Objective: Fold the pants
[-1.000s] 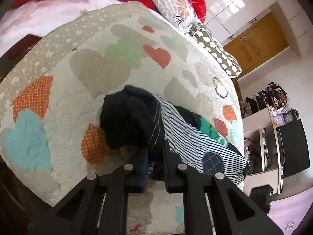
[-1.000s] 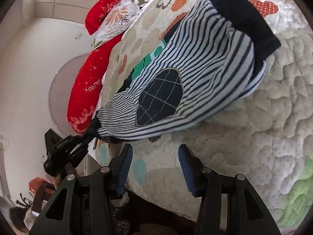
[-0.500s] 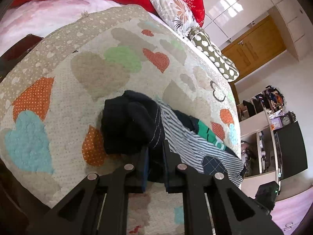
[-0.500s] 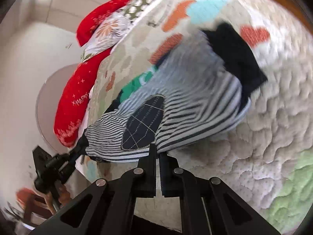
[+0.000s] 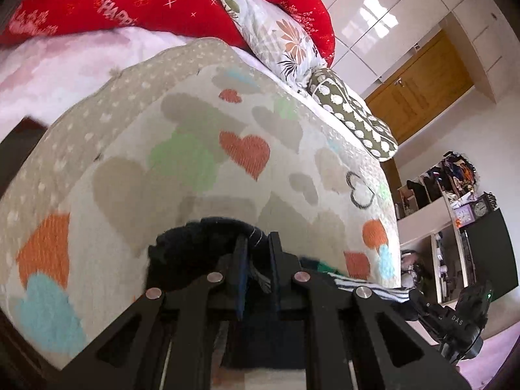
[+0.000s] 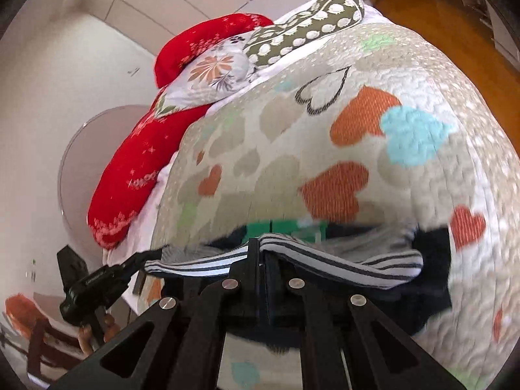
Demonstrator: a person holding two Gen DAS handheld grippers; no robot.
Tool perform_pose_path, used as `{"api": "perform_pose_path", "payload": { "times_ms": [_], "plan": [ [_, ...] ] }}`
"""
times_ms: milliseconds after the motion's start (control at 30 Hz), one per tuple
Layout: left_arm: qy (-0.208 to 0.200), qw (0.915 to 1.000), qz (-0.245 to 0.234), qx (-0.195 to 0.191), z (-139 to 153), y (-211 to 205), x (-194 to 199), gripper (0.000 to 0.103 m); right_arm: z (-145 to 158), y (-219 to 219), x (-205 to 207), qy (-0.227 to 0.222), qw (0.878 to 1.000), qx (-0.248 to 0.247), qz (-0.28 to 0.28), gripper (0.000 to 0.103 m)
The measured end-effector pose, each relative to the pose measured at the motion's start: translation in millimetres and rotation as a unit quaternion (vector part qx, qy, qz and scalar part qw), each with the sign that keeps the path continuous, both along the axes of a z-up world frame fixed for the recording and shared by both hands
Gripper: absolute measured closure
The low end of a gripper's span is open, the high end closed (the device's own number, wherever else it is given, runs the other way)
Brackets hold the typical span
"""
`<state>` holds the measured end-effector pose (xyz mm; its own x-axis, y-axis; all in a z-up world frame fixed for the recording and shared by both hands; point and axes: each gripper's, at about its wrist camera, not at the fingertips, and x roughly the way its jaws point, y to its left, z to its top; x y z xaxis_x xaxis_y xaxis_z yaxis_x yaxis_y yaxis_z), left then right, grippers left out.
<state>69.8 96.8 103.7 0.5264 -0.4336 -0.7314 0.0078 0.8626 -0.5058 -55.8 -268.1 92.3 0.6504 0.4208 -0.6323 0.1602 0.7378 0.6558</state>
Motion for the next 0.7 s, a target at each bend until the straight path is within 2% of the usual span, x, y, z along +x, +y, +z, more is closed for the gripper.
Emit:
{"api": "perform_pose_path", "payload": {
  "times_ms": [100, 300, 433, 600, 700],
  "plan": [
    [0.011, 0.9999, 0.004, 0.011, -6, -10, 35, 0.092, -4, -5, 36, 0.015, 1.000, -0.013, -0.007, 0.099],
    [0.037, 0.9982, 0.022, 0.041, -37, -22, 102, 0.092, -25, -8, 109, 0.050, 0.997, -0.054, -0.017, 0.099],
    [0.057, 0.9969, 0.024, 0.049, -58, -23, 130, 0.092, -38, -7, 146, 0.063, 0.994, -0.087, -0.024, 0.099],
    [0.077, 0.9946, 0.049, 0.050, -72, -12, 161, 0.092, -49, -9, 179, 0.077, 0.988, -0.128, -0.040, 0.099],
    [0.078, 0.9934, 0.060, 0.059, -72, -4, 172, 0.092, -48, -8, 196, 0.080, 0.979, -0.180, -0.050, 0.098]
  ]
}}
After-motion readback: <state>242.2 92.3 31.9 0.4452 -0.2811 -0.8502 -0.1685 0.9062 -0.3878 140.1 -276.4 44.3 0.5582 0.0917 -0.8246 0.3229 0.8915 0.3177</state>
